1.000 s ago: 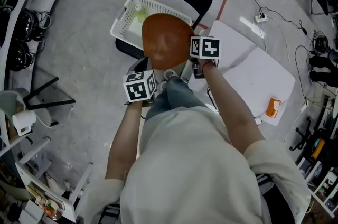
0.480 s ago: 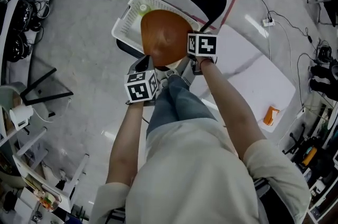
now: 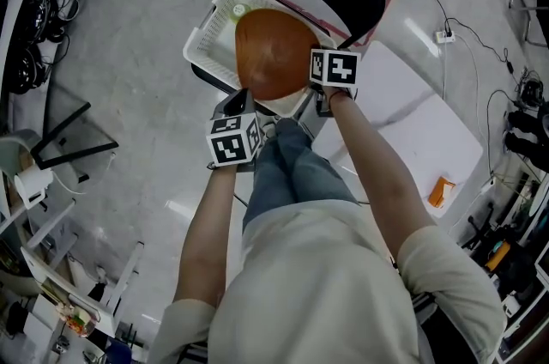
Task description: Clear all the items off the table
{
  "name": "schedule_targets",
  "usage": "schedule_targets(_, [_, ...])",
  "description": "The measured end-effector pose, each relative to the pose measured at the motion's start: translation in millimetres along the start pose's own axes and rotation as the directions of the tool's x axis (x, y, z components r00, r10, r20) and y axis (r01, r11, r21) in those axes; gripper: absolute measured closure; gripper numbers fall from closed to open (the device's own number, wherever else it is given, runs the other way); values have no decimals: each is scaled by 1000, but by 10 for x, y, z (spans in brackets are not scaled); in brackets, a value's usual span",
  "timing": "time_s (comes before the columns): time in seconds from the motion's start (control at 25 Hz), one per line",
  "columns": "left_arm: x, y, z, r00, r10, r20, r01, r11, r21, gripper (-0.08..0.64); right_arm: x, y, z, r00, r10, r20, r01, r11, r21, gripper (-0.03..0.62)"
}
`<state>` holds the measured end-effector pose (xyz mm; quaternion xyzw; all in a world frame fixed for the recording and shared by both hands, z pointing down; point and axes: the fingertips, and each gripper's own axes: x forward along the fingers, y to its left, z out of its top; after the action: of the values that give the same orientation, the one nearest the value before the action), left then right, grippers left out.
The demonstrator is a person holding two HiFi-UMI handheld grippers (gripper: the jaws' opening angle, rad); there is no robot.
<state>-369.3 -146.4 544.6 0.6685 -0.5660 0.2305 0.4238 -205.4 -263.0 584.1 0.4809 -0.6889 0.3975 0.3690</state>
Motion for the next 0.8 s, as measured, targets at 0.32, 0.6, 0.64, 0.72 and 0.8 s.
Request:
schedule_targets(0.32, [171, -19, 6, 1000, -6, -21, 6, 1000, -1, 551, 173, -89, -40, 999, -35, -26, 34, 999, -32, 578])
schedule_targets(0.6, [256, -23, -21, 999, -9, -36, 10, 1000, 7, 551, 275, -135, -128, 997, -62, -46, 62, 998, 1, 578])
schedule_targets(0.64, [270, -16, -30, 999, -7, -39, 7, 1000, 6, 551, 287, -147, -142, 997, -65, -49, 65, 998, 8, 578])
schedule_targets(0.72, [297, 9, -50, 999, -3, -45, 3, 1000, 7, 551, 314, -169, -179, 996, -74, -55, 75, 997, 20, 577])
schedule_targets(0.8, [315, 34, -70, 999, 1, -50, -1, 1000, 7, 551, 337, -189, -223, 994, -85, -61, 87, 996, 30, 575])
